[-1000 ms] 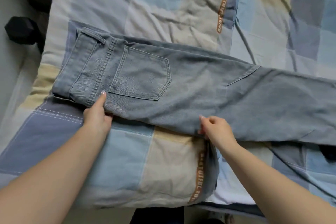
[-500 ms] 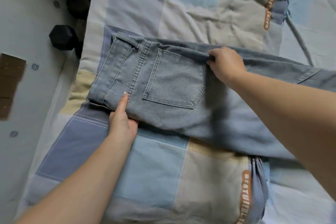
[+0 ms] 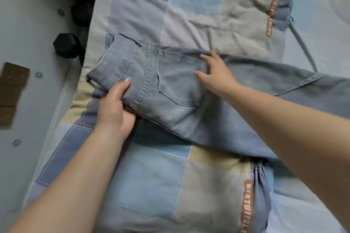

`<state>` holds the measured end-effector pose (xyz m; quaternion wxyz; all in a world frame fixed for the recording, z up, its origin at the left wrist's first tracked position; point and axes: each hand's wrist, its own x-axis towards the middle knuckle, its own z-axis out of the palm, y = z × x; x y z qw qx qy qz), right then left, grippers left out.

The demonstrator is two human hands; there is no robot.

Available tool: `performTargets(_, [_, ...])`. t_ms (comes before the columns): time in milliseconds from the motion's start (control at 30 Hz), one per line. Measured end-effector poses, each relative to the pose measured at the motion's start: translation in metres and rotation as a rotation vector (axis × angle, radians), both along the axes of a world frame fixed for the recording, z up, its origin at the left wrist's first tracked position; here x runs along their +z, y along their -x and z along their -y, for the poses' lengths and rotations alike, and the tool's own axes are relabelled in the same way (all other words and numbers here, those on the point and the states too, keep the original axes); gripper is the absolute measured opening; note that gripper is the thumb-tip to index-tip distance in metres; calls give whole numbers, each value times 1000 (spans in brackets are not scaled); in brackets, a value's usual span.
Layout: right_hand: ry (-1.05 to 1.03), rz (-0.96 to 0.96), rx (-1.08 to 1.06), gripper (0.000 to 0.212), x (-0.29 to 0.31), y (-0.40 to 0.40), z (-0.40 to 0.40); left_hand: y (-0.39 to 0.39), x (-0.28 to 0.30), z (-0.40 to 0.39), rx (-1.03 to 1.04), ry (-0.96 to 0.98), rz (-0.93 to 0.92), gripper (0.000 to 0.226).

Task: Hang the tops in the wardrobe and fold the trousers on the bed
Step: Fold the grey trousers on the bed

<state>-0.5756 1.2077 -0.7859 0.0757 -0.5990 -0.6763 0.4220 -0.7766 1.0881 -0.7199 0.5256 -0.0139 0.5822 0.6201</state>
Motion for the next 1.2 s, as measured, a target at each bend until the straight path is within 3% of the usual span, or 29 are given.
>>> performTargets(100, [170, -298, -199, 42, 31, -1, -3, -52, 36, -16, -322, -99, -302, 14])
performTargets(167, [423, -597, -365, 23, 61, -12, -5, -90, 49, -23, -604, -146, -498, 14])
performTargets(267, [622, -914, -507, 58, 95, -54, -15, -147, 62, -26, -934, -213, -736, 37])
performTargets(333, [663, -969, -510, 66, 116, -89, -22, -183, 69, -23, -1034, -198, -921, 55])
performTargets(467, [659, -776, -420, 67, 135, -184, -26, -265, 74, -6, -1161, -185, -1193, 65])
performTargets(633, [439, -382, -343, 5, 129, -305, -1, -395, 61, 17, -1318, -151, -1438, 68])
performTargets(800, [263, -218, -484, 10, 99, -452, 24, -543, 39, 32, -1409, -215, -1501, 68])
performTargets(1000, [228, -243, -605, 14, 63, -609, 42, -680, 1, 45, -1533, -247, -1398, 73])
performTargets(1200, [137, -232, -679, 10, 32, -717, 47, -782, -28, 48, -1532, -314, -1445, 68])
